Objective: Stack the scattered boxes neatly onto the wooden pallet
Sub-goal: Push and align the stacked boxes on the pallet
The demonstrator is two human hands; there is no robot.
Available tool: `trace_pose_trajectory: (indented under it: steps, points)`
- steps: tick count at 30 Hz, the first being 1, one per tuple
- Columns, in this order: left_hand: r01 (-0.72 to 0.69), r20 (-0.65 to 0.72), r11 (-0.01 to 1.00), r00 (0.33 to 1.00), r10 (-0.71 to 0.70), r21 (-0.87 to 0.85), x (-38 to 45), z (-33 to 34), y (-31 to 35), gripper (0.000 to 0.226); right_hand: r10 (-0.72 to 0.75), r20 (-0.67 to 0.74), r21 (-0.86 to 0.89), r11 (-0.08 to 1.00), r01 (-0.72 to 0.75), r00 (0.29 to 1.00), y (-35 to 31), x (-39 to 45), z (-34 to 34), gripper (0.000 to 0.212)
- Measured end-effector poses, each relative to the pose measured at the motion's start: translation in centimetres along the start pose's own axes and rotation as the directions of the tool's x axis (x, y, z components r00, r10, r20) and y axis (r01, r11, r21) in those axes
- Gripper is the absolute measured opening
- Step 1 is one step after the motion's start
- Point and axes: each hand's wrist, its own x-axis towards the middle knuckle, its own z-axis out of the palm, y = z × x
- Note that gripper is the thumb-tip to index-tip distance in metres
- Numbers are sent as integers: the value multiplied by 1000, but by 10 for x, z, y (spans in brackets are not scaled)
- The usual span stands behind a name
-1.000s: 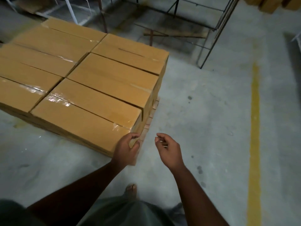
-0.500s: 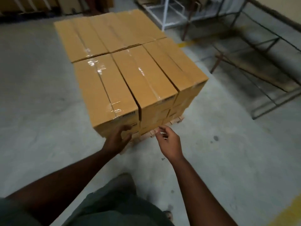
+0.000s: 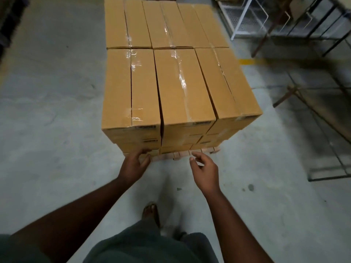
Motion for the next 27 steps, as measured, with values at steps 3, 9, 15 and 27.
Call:
trace_pose_trajectory:
  steps: [3, 9, 15, 27]
  points:
    - [-3, -26, 996, 1000, 5, 84, 18, 17, 18, 29, -92, 111, -40, 994, 97, 989, -2, 36, -1, 29]
    - [21, -149, 960, 989, 22, 279, 78, 68, 32, 53, -274, 227, 11, 960, 279, 935, 12, 124, 13, 32]
    - [181, -259, 934, 961, -101, 308, 115, 116, 11, 80, -398, 314, 94, 917, 388, 862, 28, 180, 27, 43]
    - [110, -311, 657, 930, 197, 746, 153, 137, -79, 95, -741, 257, -551, 414, 724, 620, 99, 262, 91, 71]
